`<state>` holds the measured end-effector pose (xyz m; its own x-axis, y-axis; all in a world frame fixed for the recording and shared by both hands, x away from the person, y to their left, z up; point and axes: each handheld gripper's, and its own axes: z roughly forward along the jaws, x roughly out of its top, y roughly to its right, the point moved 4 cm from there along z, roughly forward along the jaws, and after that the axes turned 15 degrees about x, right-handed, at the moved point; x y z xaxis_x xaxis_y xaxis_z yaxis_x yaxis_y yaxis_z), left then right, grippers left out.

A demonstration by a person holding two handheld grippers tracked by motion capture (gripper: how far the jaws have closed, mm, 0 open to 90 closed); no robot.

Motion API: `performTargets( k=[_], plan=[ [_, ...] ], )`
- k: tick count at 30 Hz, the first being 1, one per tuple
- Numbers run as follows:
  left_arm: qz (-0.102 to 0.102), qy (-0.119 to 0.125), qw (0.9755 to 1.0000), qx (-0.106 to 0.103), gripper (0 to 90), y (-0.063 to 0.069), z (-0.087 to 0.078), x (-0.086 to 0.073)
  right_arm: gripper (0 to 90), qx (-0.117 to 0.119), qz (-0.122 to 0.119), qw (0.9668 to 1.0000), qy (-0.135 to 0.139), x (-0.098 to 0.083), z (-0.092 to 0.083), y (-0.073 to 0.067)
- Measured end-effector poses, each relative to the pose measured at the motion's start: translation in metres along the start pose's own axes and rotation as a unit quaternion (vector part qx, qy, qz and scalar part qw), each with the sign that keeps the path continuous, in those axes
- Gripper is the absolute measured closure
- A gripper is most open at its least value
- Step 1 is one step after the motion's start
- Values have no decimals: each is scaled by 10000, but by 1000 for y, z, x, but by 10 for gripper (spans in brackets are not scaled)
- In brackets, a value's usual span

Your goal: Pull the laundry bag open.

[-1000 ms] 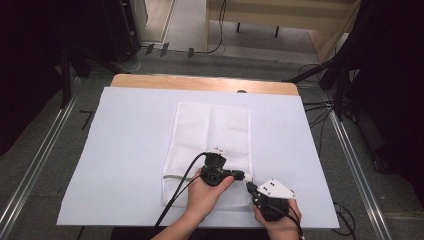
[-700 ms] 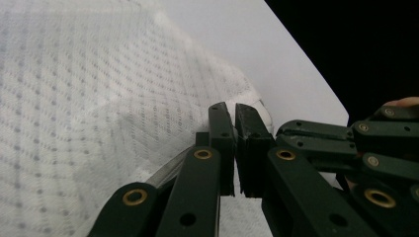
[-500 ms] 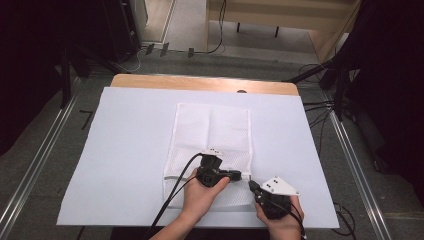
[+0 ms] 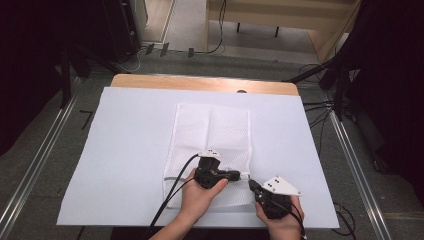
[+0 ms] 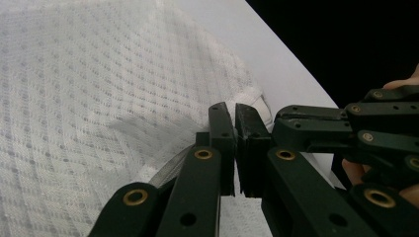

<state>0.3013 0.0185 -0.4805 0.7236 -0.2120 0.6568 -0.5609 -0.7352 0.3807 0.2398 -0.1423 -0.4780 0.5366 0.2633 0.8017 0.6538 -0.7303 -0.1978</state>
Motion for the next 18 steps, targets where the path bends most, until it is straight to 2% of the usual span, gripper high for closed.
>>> performTargets(
  k=[3, 7, 15, 18],
  plan=[
    [30, 32, 10000, 4, 874, 0, -1, 0, 900, -94, -3, 9999, 77, 2, -2, 0],
    [104, 39, 9999, 39, 875, -1, -2, -1, 900, -130, -6, 9999, 52, 3, -2, 0],
    [193, 86, 9997, 89, 875, 0, -4, -3, 900, -130, -33, 9999, 19, 4, -2, -4],
    [182, 99, 9998, 82, 875, -1, -5, -3, 900, -189, -15, 9997, 123, 7, -5, -5]
  ],
)
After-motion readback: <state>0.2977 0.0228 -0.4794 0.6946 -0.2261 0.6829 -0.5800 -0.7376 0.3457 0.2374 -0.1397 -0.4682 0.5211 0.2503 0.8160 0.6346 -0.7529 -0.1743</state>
